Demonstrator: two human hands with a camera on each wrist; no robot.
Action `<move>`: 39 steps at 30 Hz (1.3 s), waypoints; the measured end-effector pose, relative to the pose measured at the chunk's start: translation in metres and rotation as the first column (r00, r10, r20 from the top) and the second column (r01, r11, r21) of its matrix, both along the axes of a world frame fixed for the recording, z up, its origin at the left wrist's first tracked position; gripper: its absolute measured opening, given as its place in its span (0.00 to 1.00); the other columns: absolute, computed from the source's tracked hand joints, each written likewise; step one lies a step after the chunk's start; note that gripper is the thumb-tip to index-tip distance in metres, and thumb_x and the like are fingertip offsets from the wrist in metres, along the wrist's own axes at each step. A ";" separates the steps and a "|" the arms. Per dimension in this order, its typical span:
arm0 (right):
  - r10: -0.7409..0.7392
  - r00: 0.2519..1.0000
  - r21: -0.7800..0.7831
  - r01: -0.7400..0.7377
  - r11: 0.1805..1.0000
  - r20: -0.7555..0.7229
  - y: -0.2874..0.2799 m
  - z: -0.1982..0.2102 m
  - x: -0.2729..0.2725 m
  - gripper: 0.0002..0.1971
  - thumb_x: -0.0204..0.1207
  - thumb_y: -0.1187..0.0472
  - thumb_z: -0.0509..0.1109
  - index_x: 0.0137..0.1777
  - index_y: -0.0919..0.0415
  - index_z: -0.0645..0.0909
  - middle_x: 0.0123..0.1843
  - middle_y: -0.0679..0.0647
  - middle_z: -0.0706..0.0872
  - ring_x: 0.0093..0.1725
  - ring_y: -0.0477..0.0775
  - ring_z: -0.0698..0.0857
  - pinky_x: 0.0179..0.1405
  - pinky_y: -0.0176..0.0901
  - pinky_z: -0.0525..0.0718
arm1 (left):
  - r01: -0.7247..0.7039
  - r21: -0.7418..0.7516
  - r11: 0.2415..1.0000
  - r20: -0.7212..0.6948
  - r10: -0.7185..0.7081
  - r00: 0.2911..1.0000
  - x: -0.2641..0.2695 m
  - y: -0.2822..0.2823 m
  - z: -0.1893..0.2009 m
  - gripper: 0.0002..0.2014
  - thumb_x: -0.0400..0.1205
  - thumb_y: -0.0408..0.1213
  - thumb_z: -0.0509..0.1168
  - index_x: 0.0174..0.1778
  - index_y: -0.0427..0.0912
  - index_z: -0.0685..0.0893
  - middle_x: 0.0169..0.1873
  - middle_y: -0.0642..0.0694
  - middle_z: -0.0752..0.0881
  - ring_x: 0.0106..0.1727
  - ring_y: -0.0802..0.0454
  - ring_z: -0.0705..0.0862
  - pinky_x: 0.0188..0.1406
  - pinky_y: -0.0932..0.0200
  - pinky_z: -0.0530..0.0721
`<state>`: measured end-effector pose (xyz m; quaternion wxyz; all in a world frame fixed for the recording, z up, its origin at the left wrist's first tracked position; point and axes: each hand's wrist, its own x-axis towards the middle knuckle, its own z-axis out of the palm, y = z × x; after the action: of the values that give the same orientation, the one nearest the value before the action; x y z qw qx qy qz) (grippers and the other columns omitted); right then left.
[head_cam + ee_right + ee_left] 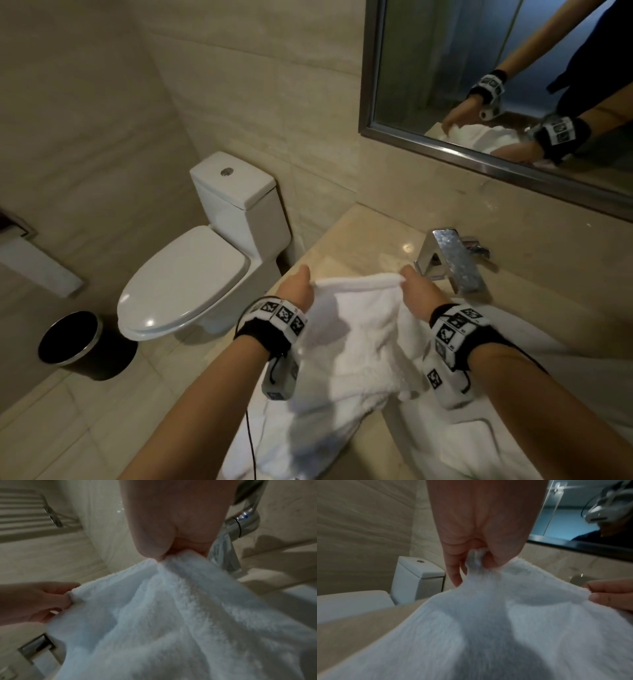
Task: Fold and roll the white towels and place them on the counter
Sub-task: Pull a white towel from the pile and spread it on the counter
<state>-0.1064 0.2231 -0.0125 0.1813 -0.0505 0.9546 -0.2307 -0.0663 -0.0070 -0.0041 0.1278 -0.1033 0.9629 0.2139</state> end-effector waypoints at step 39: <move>0.141 0.961 0.136 -0.110 0.985 -0.237 -0.027 0.070 -0.111 0.20 0.77 0.66 0.63 0.68 0.57 0.75 0.69 0.60 0.72 0.73 0.63 0.66 0.72 0.51 0.68 | -0.523 0.457 0.720 0.037 0.572 0.819 -0.063 -0.120 0.067 0.27 0.79 0.34 0.64 0.75 0.38 0.68 0.68 0.37 0.76 0.62 0.41 0.77 0.56 0.51 0.81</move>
<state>-0.2172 0.1958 0.0578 0.0788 -0.1281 0.9769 -0.1521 -0.1288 -0.1272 0.0630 0.0272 -0.3395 0.8186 0.4626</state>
